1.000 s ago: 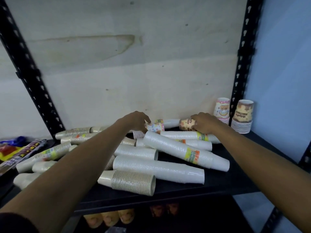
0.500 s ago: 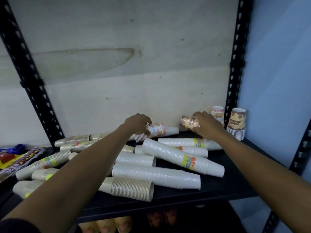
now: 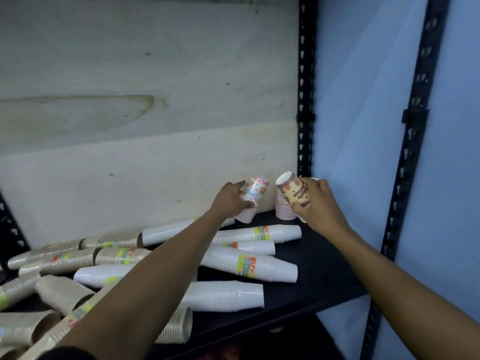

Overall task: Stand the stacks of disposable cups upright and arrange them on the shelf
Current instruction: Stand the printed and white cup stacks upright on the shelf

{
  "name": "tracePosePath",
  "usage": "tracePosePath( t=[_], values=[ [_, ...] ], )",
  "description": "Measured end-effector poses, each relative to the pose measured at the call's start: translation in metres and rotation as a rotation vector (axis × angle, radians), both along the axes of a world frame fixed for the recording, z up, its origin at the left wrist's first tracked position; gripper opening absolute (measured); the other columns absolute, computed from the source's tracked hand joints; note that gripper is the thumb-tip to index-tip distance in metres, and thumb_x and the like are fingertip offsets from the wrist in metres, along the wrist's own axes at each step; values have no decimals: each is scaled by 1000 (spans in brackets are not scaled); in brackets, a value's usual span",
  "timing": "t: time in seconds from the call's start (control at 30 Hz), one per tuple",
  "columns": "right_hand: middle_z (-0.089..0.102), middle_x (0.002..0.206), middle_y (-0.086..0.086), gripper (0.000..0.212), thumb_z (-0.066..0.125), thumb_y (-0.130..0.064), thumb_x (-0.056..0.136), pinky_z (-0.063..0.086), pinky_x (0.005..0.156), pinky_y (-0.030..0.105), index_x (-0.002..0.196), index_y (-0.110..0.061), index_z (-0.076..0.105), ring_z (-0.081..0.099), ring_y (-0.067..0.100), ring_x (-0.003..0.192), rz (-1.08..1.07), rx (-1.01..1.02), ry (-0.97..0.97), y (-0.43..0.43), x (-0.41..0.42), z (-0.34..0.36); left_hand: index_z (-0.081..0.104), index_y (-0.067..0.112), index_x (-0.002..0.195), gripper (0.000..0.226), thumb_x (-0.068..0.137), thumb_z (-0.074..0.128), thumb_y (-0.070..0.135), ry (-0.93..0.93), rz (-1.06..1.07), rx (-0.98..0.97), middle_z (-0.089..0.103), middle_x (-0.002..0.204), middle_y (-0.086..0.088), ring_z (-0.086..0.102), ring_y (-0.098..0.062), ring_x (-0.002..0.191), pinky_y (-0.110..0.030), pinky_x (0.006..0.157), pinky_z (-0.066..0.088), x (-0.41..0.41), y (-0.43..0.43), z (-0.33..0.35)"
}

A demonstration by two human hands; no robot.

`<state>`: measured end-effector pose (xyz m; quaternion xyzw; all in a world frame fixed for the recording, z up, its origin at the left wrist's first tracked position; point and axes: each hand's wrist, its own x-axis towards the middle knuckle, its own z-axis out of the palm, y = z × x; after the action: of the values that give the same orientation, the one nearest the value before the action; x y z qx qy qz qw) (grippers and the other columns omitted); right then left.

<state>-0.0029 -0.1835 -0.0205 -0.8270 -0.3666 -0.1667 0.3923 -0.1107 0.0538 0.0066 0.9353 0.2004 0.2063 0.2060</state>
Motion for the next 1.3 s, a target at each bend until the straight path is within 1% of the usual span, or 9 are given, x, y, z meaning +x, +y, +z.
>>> tracePosePath(
  t=[0.13, 0.3, 0.5, 0.67, 0.83, 1.03, 1.13, 1.23, 1.3],
  values=[
    [43, 132, 6, 67, 73, -30, 87, 51, 84, 42, 145, -22, 41, 57, 30, 113, -72, 37, 64, -18, 10, -19, 54, 17, 138, 76, 74, 88, 37, -24, 18, -92, 62, 125, -13, 59, -25, 116, -35, 99, 49, 28, -9, -15],
    [44, 137, 11, 65, 74, -28, 86, 51, 95, 45, 142, -13, 43, 57, 31, 116, -108, 98, 143, -32, 20, -42, 50, 13, 138, 78, 73, 89, 35, 26, 6, -135, 61, 129, -12, 59, -26, 116, -42, 98, 52, 49, -18, -30],
    [47, 135, 12, 65, 77, -29, 87, 48, 94, 37, 140, -11, 45, 57, 27, 117, -138, 147, 175, -35, 26, -56, 47, 10, 137, 77, 76, 88, 32, 71, 9, -217, 62, 132, -11, 60, -30, 119, -48, 97, 55, 55, -16, -42],
    [54, 134, 16, 63, 76, -30, 87, 47, 98, 42, 138, -8, 48, 53, 32, 124, -170, 205, 183, -35, 29, -66, 48, 13, 138, 77, 76, 89, 31, 87, -1, -253, 64, 132, -7, 62, -28, 118, -48, 99, 54, 49, -10, -41],
    [59, 132, 15, 64, 76, -31, 88, 50, 95, 44, 140, -9, 46, 57, 33, 119, -157, 190, 204, -36, 32, -69, 48, 13, 140, 76, 78, 88, 30, 86, -2, -285, 64, 134, -7, 62, -27, 118, -46, 101, 54, 49, -12, -42],
    [60, 132, 13, 61, 76, -32, 88, 49, 94, 41, 140, -13, 48, 58, 31, 119, -139, 168, 256, -42, 28, -64, 30, 9, 153, 94, 82, 83, 41, 111, 25, -171, 54, 146, -11, 56, -29, 128, -37, 99, 49, 36, -20, -40],
    [62, 130, 13, 57, 77, -33, 87, 49, 92, 41, 133, -12, 51, 59, 34, 120, -153, 71, 278, -46, 27, -60, 23, 8, 157, 102, 83, 80, 48, 130, 47, -114, 48, 153, -13, 51, -31, 135, -39, 102, 45, 19, -21, -28],
    [51, 142, 20, 70, 76, -38, 89, 44, 98, 42, 143, -4, 44, 49, 36, 131, -207, 36, 311, -52, 16, -53, 13, 12, 162, 112, 81, 80, 53, 135, 51, -131, 45, 155, -16, 48, -32, 139, -40, 109, 43, -4, -17, -10],
    [45, 142, 21, 72, 74, -40, 90, 45, 97, 42, 142, -2, 43, 49, 37, 130, -241, 30, 313, -56, 8, -51, 13, 14, 162, 110, 83, 79, 51, 146, 59, -121, 47, 154, -16, 48, -31, 139, -38, 109, 41, -20, -13, -2]
  ],
)
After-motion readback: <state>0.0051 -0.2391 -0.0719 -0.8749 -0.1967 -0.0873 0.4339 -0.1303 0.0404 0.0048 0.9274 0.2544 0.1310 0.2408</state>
